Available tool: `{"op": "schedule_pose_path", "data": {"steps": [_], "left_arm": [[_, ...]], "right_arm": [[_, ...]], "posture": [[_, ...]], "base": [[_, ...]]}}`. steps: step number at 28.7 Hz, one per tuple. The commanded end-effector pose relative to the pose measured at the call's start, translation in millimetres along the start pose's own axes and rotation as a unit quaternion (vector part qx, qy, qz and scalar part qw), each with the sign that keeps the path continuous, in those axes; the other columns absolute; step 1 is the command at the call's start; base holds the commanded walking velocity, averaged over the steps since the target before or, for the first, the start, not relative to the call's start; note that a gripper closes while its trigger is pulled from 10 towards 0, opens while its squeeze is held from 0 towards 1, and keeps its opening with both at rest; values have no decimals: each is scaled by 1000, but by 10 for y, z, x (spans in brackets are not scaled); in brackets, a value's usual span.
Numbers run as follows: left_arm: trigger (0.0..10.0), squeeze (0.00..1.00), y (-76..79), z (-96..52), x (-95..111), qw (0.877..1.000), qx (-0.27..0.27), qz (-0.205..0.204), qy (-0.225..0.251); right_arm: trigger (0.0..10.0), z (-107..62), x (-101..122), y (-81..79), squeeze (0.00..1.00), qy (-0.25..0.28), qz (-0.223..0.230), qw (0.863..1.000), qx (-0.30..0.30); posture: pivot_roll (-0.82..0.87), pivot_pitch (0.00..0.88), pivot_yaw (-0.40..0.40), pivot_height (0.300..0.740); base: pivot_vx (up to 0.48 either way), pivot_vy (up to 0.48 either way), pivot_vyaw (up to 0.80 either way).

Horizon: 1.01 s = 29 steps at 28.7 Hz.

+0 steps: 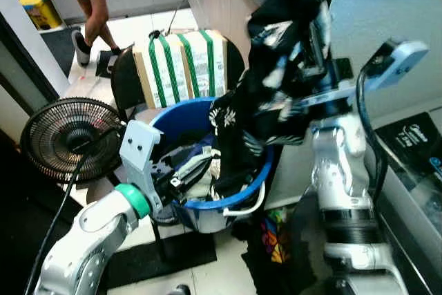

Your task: Clothes washing

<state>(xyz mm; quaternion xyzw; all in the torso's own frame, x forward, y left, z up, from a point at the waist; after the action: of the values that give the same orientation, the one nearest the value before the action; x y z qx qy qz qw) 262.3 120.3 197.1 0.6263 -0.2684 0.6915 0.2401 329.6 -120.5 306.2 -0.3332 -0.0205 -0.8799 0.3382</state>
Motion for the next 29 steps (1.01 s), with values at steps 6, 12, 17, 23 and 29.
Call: {"op": "schedule_pose_path", "data": {"steps": [6, 12, 17, 23, 29], "left_arm": [[10000, 0, 1, 12, 24, 1000, -8, 4, 7], [10000, 0, 8, 33, 16, 1000, -12, 6, 9], [10000, 0, 16, 36, 7, 1000, -15, 8, 7], [10000, 0, -21, 34, 4, 1000, -13, 15, 2], [10000, 0, -76, 31, 17, 1000, -9, 23, 2]], "right_arm": [[0, 346, 1095, 468, 0, 194, 3, 977, -89], [0, 353, 1660, 741, 0, 253, -9, 962, -99], [0, 338, 1682, 774, 0, 250, -22, 963, -103], [0, 510, 1956, 810, 0, 271, -67, 953, -115], [0, 905, 2895, 577, 0, 337, -174, 922, -83]], "posture": [[106, 19, 113, 740], [102, 6, 115, 740], [105, 1, 115, 740], [105, 0, 127, 740], [105, 0, 127, 740]], "base": [[0, 0, 0], [0, 0, 0], [0, 0, 0], [0, 0, 0], [0, 0, 0]]}}
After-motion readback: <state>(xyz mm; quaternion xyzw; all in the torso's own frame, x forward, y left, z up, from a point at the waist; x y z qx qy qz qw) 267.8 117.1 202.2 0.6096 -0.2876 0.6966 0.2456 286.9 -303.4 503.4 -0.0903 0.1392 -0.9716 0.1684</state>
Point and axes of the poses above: a point about 5 cm out from each wrist's last joint towards the gripper, its own z axis pointing out of the wrist towards the gripper, its own x axis along the axis of the wrist's last joint, y = z × x, the point moved 1 cm from there along z, pointing out of the wrist towards the gripper, and after that the axes turned 6 degrees about z, right-handed, at the moved point
